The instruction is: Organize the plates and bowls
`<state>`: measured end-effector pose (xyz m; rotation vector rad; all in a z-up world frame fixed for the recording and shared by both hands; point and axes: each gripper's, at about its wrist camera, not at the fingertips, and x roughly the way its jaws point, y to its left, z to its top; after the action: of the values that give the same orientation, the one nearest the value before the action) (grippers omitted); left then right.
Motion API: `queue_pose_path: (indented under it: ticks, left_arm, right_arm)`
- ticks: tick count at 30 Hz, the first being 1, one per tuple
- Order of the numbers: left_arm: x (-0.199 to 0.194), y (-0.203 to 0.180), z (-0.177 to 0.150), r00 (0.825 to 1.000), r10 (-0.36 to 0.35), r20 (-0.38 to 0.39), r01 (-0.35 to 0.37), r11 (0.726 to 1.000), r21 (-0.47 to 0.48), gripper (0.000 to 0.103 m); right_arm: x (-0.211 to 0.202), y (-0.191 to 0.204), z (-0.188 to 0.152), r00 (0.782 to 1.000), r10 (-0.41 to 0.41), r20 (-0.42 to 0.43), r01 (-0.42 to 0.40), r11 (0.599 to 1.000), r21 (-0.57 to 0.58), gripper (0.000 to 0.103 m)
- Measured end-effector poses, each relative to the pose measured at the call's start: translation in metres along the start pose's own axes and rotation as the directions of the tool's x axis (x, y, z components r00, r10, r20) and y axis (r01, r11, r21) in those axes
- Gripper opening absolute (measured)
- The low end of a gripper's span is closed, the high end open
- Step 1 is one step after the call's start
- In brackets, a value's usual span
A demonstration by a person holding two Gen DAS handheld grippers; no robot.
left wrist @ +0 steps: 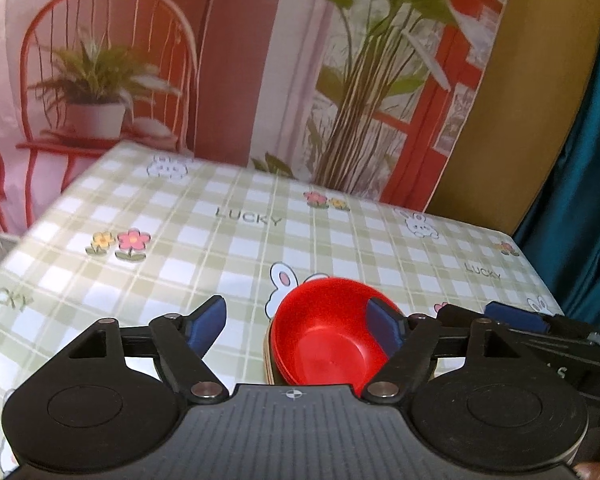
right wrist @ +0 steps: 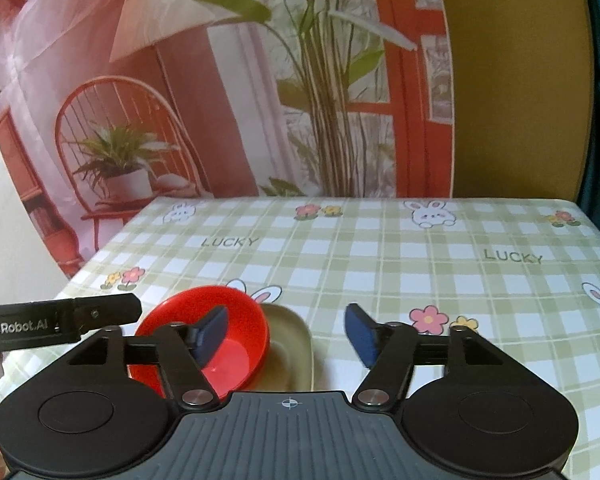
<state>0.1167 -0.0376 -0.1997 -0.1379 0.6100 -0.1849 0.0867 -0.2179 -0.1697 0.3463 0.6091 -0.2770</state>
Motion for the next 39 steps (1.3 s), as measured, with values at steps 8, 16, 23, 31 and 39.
queue_pose_path:
  ticks: [8,16,23,31,39]
  left_arm:
    - [-0.022,-0.005,0.01,0.994,0.075,0.082,-0.078,0.996,0.032,0.08]
    - [-0.059,-0.01,0.027,0.982,0.075,0.174,-0.087,0.994,0.065,0.084]
    - [-0.103,-0.023,0.053,0.953,0.118,0.279,-0.151,0.983,0.102,0.087]
    - [-0.153,-0.033,0.084,0.903,0.134,0.407,-0.194,0.975,0.107,0.088]
    - [-0.17,-0.038,0.098,0.894,0.151,0.422,-0.201,0.977,0.076,0.088]
  right_arm:
    - [-0.016,-0.004,0.008,0.999,-0.016,0.03,0.016,1.0,0.013,0.099]
    - [-0.051,0.002,0.03,0.991,-0.068,0.111,0.069,0.998,-0.006,0.103]
    - [-0.098,0.003,0.061,0.973,-0.085,0.212,0.087,0.996,0.002,0.103]
    - [-0.146,0.007,0.091,0.953,-0.08,0.291,0.084,0.996,-0.001,0.103]
    - [-0.17,0.02,0.101,0.942,-0.058,0.331,0.075,0.997,-0.037,0.103]
